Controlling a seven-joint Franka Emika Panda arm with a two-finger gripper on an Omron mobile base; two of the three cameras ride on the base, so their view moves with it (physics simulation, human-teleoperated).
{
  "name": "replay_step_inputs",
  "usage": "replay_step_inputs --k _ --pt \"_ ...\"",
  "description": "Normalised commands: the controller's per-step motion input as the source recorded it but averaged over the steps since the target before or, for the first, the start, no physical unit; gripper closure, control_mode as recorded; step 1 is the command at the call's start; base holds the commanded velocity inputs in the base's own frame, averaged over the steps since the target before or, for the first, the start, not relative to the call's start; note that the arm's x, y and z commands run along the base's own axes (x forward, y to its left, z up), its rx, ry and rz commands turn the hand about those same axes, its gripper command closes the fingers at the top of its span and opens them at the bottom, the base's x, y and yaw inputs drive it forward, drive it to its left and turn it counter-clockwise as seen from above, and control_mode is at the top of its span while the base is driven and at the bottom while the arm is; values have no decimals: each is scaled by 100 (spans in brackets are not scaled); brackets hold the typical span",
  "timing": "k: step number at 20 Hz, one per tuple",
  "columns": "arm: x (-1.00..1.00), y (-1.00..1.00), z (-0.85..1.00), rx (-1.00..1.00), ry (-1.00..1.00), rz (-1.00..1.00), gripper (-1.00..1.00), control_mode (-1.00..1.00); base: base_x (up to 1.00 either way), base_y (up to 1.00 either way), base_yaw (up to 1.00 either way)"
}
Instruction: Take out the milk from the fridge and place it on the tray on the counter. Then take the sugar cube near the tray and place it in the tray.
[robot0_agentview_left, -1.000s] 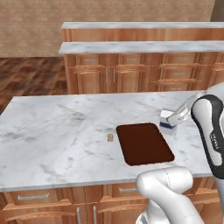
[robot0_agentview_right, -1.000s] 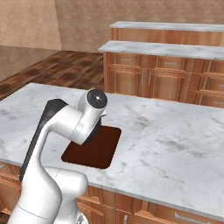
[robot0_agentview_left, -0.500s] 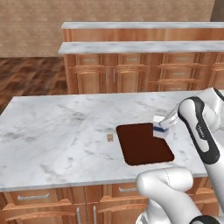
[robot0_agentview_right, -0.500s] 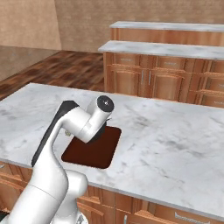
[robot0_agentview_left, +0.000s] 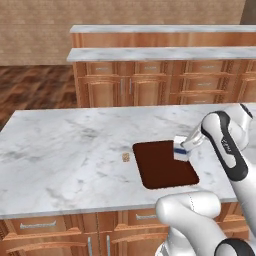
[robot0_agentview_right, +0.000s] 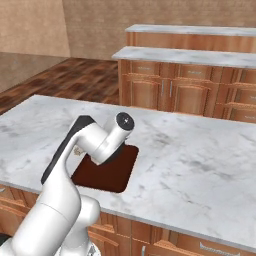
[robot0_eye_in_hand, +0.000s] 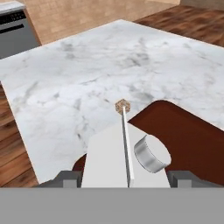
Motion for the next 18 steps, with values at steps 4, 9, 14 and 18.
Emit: replay_step_inputs --k 4,9,14,18 --pt "20 0 -30 0 0 2 100 -100 0 0 0" --pt "10 0 -21 0 0 2 100 -100 0 0 0" --pt "8 -7 -7 0 0 2 100 -100 0 0 0" --pt "12 -3 -7 0 -3 2 100 -100 0 0 0"
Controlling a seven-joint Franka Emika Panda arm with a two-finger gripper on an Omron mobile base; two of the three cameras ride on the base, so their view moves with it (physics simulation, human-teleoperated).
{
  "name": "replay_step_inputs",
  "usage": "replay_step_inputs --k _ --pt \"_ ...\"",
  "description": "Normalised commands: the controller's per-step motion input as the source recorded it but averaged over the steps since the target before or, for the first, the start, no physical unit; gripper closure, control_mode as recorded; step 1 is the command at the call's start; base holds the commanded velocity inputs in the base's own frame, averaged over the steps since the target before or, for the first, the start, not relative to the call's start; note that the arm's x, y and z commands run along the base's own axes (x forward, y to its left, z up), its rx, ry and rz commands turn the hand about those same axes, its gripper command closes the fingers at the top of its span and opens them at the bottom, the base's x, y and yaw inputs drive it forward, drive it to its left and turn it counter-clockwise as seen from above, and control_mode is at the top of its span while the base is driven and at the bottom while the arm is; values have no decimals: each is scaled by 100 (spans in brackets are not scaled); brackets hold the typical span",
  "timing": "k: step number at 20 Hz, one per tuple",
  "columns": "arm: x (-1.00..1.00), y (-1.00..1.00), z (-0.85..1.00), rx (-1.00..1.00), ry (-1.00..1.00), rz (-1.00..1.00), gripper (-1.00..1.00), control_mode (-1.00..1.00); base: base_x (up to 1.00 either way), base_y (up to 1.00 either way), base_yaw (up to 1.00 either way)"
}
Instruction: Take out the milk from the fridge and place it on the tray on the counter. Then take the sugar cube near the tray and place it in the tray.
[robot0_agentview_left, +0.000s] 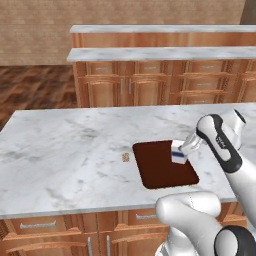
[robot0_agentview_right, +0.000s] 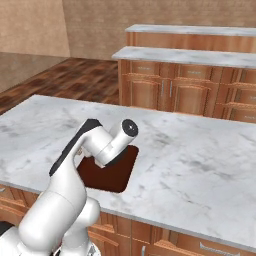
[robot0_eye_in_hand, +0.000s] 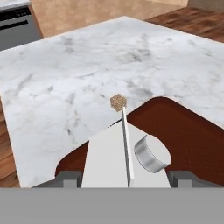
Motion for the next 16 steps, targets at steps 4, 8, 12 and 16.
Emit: replay_step_inputs --k 4,8,12,16 --pt "19 -7 -21 0 0 2 100 -100 0 0 0" --pt "26 -3 -27 0 0 2 100 -100 0 0 0" --pt "18 -7 -25 0 0 1 100 -100 0 0 0" --pt "14 -8 -37 0 0 0 100 -100 0 0 0"
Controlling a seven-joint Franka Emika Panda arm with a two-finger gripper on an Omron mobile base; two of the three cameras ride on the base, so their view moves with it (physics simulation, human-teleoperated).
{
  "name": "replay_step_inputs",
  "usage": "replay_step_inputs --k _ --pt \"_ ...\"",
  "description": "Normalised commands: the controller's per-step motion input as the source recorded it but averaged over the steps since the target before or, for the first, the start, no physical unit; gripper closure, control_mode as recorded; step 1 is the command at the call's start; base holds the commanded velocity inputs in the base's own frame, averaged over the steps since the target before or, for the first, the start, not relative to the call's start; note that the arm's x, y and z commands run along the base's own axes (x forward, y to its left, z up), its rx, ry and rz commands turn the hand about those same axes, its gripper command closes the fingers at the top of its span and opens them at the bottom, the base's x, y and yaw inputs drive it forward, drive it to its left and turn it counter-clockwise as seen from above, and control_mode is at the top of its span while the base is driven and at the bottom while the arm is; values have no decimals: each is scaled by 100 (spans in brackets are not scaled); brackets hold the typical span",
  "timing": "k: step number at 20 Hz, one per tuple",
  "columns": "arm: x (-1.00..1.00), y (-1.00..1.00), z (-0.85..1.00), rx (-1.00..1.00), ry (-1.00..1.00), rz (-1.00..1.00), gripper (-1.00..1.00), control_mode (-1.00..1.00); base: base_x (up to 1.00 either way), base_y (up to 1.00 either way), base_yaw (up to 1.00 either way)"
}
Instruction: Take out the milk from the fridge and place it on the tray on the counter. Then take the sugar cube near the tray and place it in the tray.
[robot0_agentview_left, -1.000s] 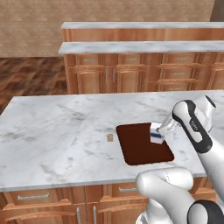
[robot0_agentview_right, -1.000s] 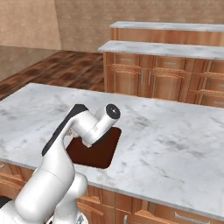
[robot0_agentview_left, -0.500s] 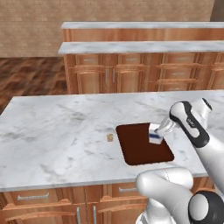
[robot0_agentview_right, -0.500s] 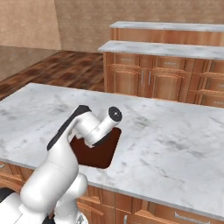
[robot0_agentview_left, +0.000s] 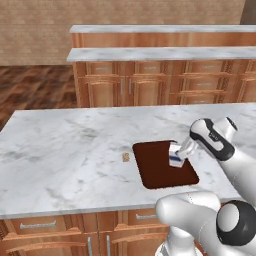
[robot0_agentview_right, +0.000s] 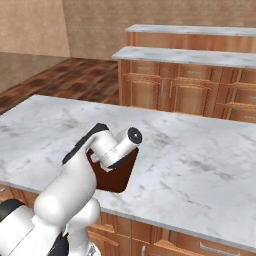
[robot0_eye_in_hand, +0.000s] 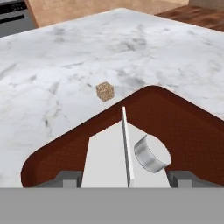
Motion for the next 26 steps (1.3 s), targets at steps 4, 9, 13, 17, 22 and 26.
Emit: replay_step_inputs --k 4,9,13,17,22,26 --pt "11 -4 -39 0 0 0 100 -100 0 0 0" --pt "11 0 -41 0 0 0 100 -100 0 0 0" --pt "8 -1 -43 0 0 0 100 -100 0 0 0" --pt "4 -2 -41 0 0 0 100 -100 0 0 0" --pt "0 -8 -38 0 0 0 100 -100 0 0 0" --pt "0 -1 -32 0 0 0 -100 -100 0 0 0"
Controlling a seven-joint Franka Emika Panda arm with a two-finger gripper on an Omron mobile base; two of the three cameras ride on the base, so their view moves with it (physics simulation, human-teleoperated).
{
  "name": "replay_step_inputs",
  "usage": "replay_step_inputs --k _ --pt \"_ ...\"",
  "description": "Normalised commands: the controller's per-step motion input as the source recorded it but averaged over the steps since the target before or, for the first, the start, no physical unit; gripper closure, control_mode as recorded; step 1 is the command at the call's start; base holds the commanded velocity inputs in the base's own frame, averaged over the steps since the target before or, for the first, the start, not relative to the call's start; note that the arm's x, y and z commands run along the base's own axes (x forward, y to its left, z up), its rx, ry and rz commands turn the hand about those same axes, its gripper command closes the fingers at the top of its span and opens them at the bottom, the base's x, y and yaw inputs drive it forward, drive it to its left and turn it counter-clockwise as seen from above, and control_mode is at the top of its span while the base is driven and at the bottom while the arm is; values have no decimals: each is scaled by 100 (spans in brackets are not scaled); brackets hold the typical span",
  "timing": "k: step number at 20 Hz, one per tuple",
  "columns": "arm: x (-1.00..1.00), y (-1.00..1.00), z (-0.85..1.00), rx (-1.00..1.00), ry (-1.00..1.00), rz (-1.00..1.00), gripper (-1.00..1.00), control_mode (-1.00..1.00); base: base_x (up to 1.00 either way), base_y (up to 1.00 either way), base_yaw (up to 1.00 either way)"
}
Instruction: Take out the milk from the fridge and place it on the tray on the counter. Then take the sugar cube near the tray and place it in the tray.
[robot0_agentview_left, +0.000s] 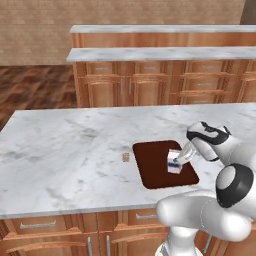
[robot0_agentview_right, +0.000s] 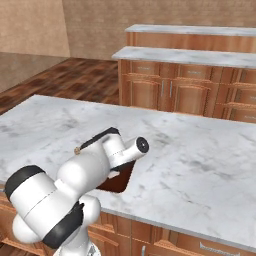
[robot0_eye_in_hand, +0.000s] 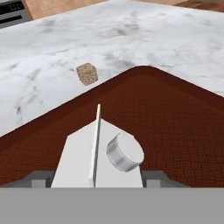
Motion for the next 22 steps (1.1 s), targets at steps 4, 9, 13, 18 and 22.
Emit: replay_step_inputs --k 4,9,13,18,22 --pt "-8 0 0 0 0 0 -100 -100 0 0 0" --pt "-5 0 0 0 -1 0 -100 -100 0 0 0" --pt "0 0 0 0 0 0 -100 -100 0 0 0" --pt "0 0 39 0 0 0 -100 -100 0 0 0" --pt "2 0 45 0 0 0 -100 -100 0 0 0"
